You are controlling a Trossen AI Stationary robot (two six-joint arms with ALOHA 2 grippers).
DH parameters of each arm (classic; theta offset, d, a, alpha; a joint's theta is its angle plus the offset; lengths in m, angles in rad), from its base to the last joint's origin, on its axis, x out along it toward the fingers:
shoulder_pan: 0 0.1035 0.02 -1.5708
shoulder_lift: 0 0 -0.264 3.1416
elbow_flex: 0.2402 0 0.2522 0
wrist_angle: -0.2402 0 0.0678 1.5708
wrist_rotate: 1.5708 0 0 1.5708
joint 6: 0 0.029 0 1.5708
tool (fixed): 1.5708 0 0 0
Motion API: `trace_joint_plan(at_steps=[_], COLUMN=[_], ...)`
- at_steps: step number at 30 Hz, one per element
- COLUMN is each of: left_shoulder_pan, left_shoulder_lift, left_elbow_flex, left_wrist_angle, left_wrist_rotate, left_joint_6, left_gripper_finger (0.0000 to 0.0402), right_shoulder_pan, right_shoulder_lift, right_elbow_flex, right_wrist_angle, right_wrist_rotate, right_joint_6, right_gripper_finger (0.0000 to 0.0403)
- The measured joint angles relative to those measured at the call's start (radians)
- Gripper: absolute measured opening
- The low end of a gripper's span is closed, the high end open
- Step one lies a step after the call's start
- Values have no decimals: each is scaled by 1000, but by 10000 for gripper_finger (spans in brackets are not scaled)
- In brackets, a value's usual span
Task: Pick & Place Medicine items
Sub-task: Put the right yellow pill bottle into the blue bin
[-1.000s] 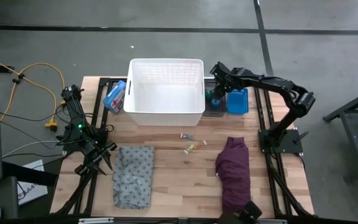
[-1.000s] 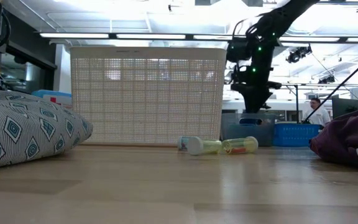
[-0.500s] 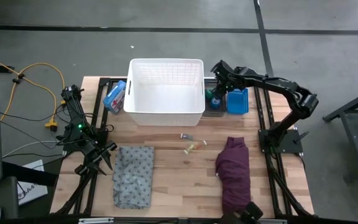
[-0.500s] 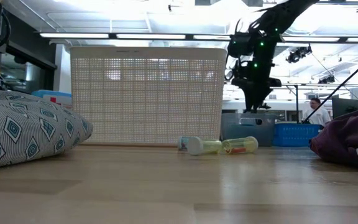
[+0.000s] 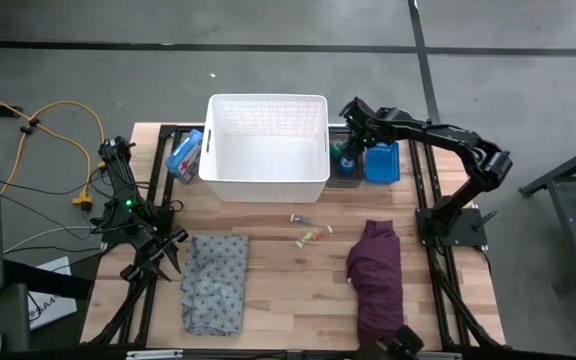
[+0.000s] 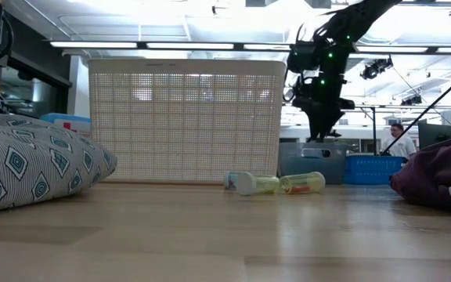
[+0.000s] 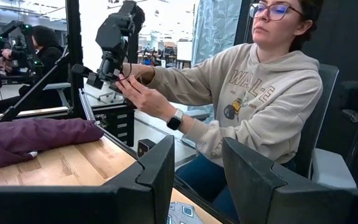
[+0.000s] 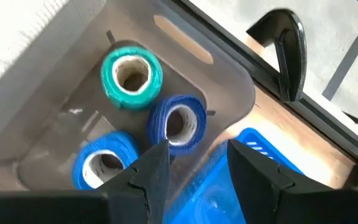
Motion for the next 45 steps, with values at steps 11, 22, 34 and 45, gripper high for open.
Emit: trace_joint_plan(at_steps=[11,22,34,45], left_shoulder_pan=[0,0,0,0], left_shoulder_lift=[0,0,0,0], left_elbow_flex=[0,0,0,0], left_wrist_angle=[0,0,0,0], left_wrist_rotate=[0,0,0,0], left_joint_6=[0,0,0,0], left_gripper_finger=[127,127,127,127], right_shoulder_pan=[4,149,408,717], right_shoulder_lift=[-113,-321,-374,-295], right_elbow_flex=[0,0,0,0], right_wrist_angle=[-208,-338,-356,-178], right_wrist_rotate=[-137,-283,-321,-339], right_joint_6=[-8,2,-32,-349], right_gripper_finger=[151,151,151,151])
